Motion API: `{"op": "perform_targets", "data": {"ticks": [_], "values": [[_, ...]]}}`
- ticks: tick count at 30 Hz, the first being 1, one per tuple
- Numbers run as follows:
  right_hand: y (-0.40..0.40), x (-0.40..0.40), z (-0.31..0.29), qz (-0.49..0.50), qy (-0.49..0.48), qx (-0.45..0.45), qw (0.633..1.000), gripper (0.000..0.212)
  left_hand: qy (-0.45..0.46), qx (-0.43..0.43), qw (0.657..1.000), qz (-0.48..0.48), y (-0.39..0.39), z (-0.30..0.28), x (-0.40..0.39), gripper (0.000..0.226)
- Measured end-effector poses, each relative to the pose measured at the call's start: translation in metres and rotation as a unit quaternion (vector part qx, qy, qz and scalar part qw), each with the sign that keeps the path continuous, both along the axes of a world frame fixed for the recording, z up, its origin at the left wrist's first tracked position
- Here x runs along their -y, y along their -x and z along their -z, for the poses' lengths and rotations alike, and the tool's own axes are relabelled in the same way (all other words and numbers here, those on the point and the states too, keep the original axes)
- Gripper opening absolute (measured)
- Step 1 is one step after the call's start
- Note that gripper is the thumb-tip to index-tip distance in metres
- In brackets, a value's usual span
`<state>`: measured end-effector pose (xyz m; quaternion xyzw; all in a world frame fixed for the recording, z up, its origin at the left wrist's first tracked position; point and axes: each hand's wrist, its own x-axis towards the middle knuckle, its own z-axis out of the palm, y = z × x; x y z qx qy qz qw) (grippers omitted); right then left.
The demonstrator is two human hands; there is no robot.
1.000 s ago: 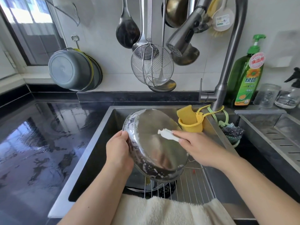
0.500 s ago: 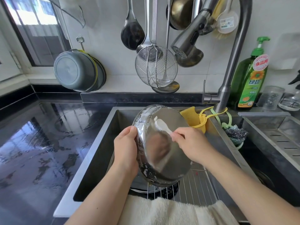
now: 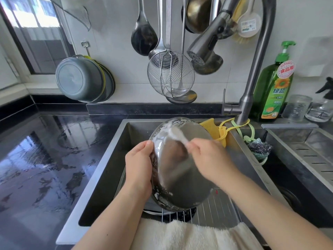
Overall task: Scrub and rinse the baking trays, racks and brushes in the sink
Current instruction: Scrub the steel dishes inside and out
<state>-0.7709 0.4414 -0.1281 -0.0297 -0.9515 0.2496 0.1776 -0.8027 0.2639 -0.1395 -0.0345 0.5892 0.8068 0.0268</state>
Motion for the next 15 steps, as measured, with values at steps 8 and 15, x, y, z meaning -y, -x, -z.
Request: {"op": "perform_targets", "data": {"ticks": [8, 15], "values": [[-0.001, -0.004, 0.007, -0.008, -0.011, -0.047, 0.999, 0.039, -0.008, -0.007, 1.000, 0.007, -0.002, -0.002, -0.001, 0.031], [-0.007, 0.000, 0.011, -0.065, 0.006, -0.021, 0.998, 0.037, -0.014, 0.004, 1.000, 0.004, 0.002, 0.001, 0.003, 0.029]]}}
